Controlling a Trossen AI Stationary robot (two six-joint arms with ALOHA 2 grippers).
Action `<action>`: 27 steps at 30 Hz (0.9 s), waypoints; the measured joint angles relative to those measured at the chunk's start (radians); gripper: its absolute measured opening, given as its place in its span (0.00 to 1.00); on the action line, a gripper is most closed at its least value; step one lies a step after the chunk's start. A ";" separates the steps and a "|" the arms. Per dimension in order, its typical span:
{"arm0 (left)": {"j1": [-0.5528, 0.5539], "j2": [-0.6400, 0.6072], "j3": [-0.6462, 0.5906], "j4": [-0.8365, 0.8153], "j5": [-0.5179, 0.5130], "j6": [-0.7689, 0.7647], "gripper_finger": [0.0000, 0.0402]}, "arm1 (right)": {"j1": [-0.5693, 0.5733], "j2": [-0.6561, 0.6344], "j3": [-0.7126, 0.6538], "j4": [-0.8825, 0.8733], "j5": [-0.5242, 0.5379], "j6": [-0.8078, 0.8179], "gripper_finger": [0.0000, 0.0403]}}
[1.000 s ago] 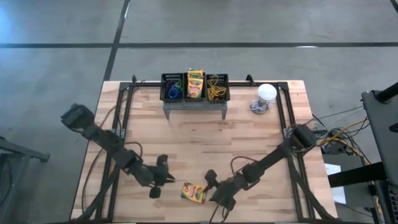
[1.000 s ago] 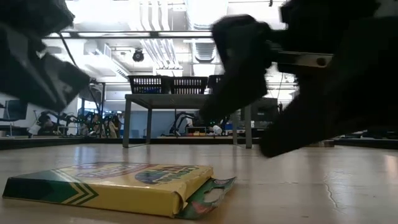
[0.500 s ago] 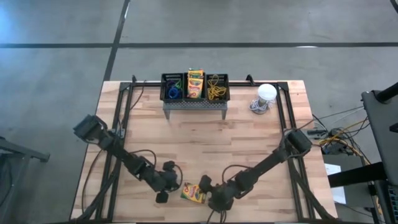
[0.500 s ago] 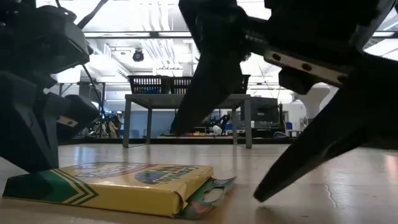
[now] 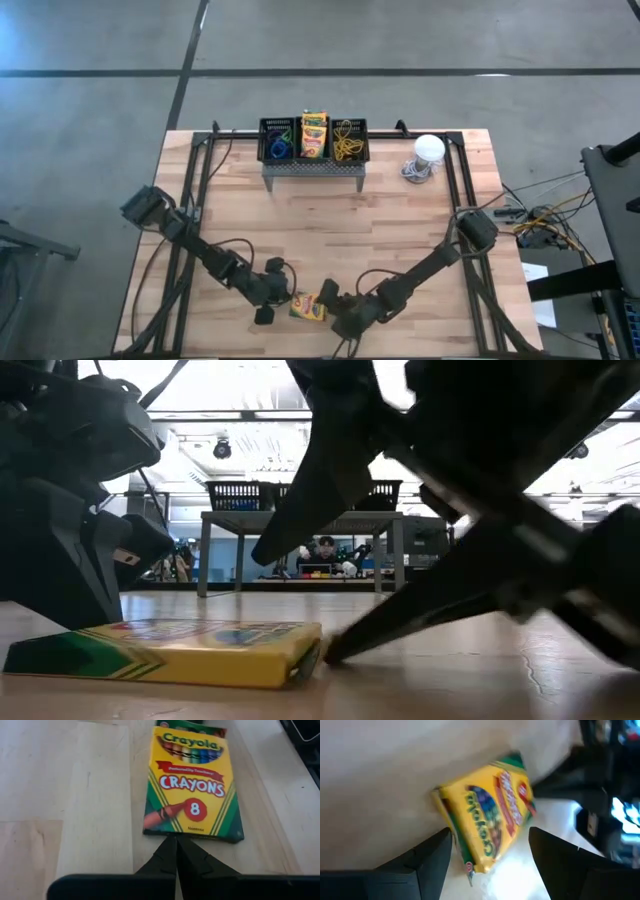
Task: Pick & Place Office Desk Supplies
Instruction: Put the yellow crayon box into the middle black basket on the shelf
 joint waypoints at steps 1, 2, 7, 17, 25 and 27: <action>0.000 0.000 0.000 0.000 -0.001 0.001 0.01 | 0.000 0.000 -0.001 0.009 0.029 0.003 0.65; 0.000 0.000 0.000 0.000 0.000 0.003 0.01 | -0.001 0.001 -0.002 0.012 0.050 0.008 0.64; 0.000 0.000 0.000 0.000 -0.001 0.003 0.01 | -0.002 0.001 0.003 0.013 0.067 0.014 0.63; 0.000 0.000 -0.001 0.009 -0.014 -0.001 0.01 | -0.004 -0.011 0.007 -0.001 0.055 0.017 0.58; 0.001 0.000 -0.001 0.018 -0.065 0.003 0.01 | -0.007 -0.015 0.010 -0.083 -0.038 0.090 0.46; 0.004 0.000 -0.001 0.017 -0.068 0.003 0.01 | -0.007 -0.015 0.010 -0.102 -0.040 0.106 0.40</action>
